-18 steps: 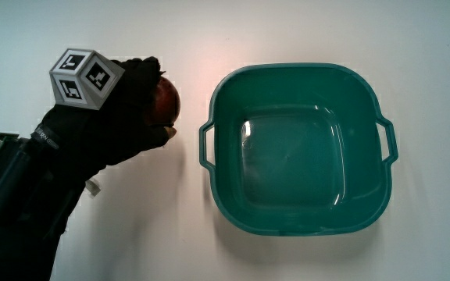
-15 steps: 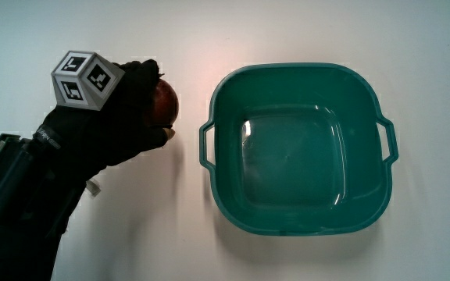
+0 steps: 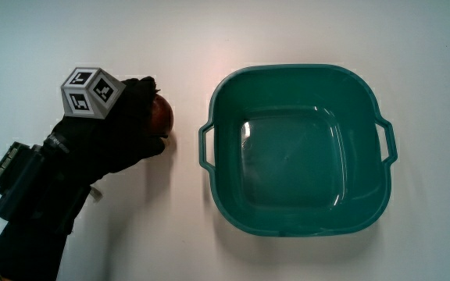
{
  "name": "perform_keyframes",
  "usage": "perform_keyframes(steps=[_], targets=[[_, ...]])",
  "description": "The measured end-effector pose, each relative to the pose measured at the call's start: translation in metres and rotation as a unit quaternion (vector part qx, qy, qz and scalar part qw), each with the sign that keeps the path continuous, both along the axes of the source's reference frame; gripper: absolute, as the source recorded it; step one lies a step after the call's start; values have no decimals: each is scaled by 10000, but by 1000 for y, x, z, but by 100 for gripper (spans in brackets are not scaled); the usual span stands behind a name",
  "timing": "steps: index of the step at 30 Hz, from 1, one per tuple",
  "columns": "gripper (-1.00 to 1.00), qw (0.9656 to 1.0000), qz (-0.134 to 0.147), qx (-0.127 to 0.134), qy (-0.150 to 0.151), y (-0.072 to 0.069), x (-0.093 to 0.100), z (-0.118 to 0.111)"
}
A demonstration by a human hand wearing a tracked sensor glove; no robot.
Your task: Place apple on desk
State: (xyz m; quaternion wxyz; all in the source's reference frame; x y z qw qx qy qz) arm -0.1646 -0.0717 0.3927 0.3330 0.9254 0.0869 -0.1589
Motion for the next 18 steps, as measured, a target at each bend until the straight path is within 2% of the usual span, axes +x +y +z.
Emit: perform_keyframes(steps=[2,11,18], targets=[[0,10000,31,35,-70,0,0,2],[0,10000,-9,-83,-10,2,-3,16],[0,9999,-70,-83,-1,3,-5,14]])
